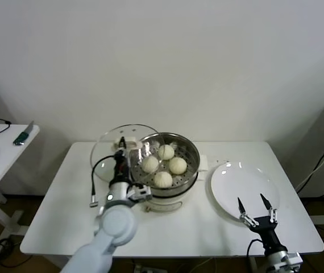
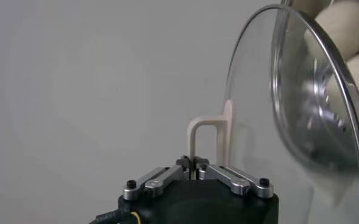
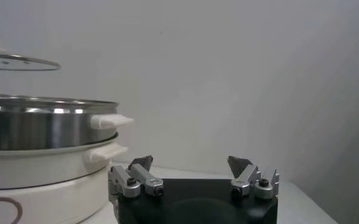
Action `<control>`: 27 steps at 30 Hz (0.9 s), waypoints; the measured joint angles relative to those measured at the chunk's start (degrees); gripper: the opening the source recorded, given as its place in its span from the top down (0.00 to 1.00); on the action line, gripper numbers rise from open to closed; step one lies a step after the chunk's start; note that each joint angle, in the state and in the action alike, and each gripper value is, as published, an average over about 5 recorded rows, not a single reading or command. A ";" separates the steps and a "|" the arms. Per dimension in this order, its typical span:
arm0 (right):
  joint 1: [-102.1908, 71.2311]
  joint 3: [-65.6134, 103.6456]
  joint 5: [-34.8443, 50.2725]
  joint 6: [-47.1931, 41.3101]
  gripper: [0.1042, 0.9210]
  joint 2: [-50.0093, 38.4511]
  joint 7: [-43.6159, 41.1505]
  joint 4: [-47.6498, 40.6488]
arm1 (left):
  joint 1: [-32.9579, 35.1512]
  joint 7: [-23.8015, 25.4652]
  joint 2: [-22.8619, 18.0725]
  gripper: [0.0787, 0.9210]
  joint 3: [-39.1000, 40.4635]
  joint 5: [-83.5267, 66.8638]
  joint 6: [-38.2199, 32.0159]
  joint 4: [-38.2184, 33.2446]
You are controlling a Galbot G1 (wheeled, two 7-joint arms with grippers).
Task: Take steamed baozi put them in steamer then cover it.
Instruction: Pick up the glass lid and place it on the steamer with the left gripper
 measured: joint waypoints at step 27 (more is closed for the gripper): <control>0.98 -0.16 -0.60 -0.74 0.12 -0.19 -1.17 -0.74 | -6.58 6.26 -15.20 0.94 7.41 12.60 -0.01 11.96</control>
